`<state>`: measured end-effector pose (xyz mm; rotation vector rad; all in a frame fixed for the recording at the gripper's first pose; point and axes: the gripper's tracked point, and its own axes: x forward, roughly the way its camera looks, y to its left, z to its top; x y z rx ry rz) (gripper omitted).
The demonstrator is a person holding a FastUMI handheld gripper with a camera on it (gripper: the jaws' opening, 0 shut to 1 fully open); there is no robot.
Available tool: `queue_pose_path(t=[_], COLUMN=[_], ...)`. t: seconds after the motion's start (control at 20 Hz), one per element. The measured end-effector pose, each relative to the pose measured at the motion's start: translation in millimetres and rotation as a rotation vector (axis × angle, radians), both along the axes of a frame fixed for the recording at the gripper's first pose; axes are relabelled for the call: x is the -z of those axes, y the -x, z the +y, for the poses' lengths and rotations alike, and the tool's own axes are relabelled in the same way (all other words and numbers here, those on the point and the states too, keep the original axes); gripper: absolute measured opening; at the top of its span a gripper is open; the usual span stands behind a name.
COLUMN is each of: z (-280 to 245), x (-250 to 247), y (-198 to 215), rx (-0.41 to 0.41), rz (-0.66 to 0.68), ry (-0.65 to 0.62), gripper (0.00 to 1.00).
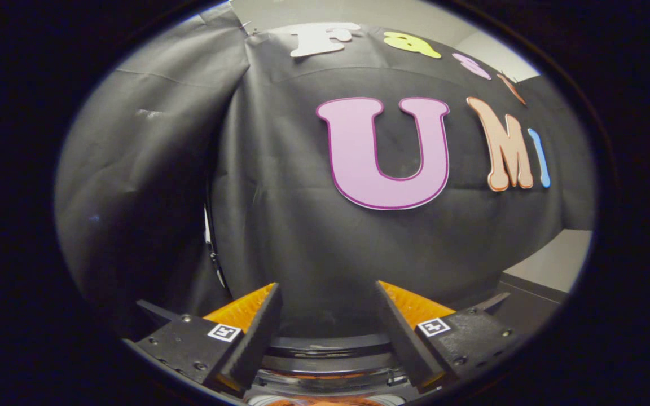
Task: Put the clothes into the washing machine and then close the washing machine lid.
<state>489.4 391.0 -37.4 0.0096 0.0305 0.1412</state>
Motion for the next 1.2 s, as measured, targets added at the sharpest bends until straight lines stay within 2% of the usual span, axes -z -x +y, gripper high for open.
queue_pose_path(t=[1.2], z=[1], x=[3], y=[17], rx=[0.020], rz=[0.001], ry=[0.001], gripper=[0.98])
